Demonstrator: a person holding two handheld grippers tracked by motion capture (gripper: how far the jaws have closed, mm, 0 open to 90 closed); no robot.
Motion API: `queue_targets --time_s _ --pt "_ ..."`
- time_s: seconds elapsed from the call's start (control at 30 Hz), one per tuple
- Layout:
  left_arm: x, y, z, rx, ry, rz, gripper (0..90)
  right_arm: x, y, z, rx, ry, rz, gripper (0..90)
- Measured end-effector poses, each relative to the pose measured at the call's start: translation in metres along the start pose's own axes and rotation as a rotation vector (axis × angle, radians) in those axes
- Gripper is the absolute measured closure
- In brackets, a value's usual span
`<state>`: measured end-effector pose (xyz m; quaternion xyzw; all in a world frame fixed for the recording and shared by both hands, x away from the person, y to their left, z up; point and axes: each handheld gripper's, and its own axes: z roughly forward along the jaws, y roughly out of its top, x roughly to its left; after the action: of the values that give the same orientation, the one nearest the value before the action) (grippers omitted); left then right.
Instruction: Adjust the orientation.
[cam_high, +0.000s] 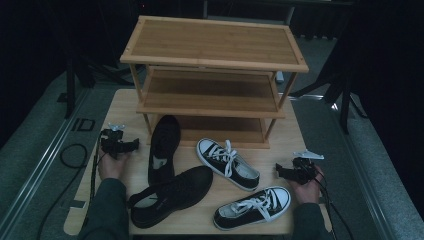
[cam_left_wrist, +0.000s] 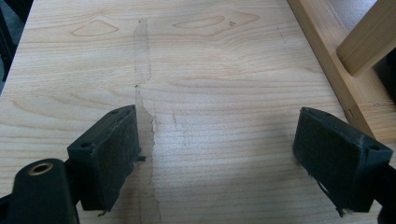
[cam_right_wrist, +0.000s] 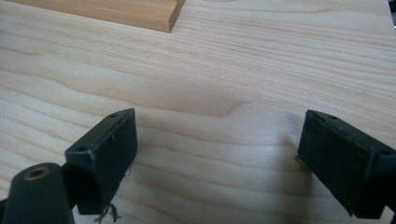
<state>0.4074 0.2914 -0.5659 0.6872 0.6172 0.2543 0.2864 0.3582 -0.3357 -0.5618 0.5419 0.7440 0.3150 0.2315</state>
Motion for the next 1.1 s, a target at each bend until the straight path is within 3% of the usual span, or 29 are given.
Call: queue_targets --time_s 0.4,0.47,0.5,0.6,0.77,0.87,1.1 --pt "-0.001 -0.007 -0.01 0.0 0.026 -0.025 22.2 0.001 -0.001 -0.001 0.0 0.004 -0.003 11.7" --pt "0.0 -0.007 -0.012 0.006 0.023 -0.025 29.7 0.001 -0.001 -0.001 0.0 0.004 -0.003 11.7" --pt "0.003 -0.008 -0.016 -0.002 0.008 -0.045 37.1 0.001 -0.001 -0.001 0.0 0.004 -0.003 11.7" --pt "0.005 -0.009 -0.018 -0.005 -0.018 -0.056 39.9 0.001 -0.001 -0.001 0.0 0.005 -0.004 11.7" --pt "0.001 -0.008 -0.032 -0.027 -0.04 -0.023 42.0 0.001 -0.001 -0.001 0.0 0.005 -0.004 11.7" --pt "-0.002 -0.007 -0.042 -0.044 -0.03 0.001 43.1 0.001 -0.001 -0.001 0.0 0.006 -0.004 11.7" --pt "-0.004 -0.008 -0.056 0.0 -0.076 0.036 50.8 0.001 -0.001 -0.001 0.0 0.006 -0.005 11.7"
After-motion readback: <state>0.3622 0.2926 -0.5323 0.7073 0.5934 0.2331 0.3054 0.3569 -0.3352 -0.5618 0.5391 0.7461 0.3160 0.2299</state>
